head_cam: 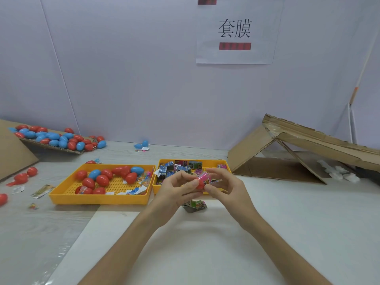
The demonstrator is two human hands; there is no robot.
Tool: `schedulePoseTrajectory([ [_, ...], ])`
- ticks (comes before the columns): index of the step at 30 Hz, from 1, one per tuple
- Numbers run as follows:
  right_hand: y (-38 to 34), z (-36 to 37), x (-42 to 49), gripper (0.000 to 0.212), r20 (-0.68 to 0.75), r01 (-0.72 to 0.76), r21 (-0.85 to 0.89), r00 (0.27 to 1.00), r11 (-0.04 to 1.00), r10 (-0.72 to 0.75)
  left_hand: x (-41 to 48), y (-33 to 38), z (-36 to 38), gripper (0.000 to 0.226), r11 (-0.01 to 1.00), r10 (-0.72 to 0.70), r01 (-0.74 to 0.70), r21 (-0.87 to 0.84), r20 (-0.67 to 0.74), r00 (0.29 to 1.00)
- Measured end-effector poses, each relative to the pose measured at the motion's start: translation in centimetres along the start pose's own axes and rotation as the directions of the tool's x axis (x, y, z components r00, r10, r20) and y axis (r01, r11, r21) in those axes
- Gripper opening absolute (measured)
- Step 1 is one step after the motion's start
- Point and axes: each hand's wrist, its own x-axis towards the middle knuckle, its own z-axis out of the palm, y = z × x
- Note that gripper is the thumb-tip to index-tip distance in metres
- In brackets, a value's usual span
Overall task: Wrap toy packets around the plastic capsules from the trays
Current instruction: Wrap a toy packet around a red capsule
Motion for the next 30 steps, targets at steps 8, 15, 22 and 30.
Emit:
schedulePoseTrajectory([
  [8, 0.56, 0.70, -0.56, 0.027, -0.060, 0.391, -0.381, 0.894, 0.838, -0.444, 0.06, -0.18, 0.12, 0.043, 0.996, 0.018, -0.016, -0.086, 0.028, 0.999],
  [15, 0.60, 0.63, -0.69, 0.034, -0.047, 0.441, -0.445, 0.858, 0.779, -0.512, -0.30, 0.00, 0.22, 0.044, 0.983, -0.009, 0.045, -0.177, 0.204, 0.979],
  [22, 0.19, 0.88, -1.02, 0.049, -0.088, 0.434, -0.449, 0.849, 0.781, -0.521, -0.32, -0.01, 0.36, 0.044, 0.996, -0.010, 0.026, -0.088, 0.176, 0.984],
  [30, 0.12, 0.80, -0.99, 0.036, -0.084, 0.447, -0.483, 0.832, 0.753, -0.548, -0.26, 0.12, 0.21, 0.043, 0.985, -0.060, 0.089, -0.149, 0.189, 0.980],
])
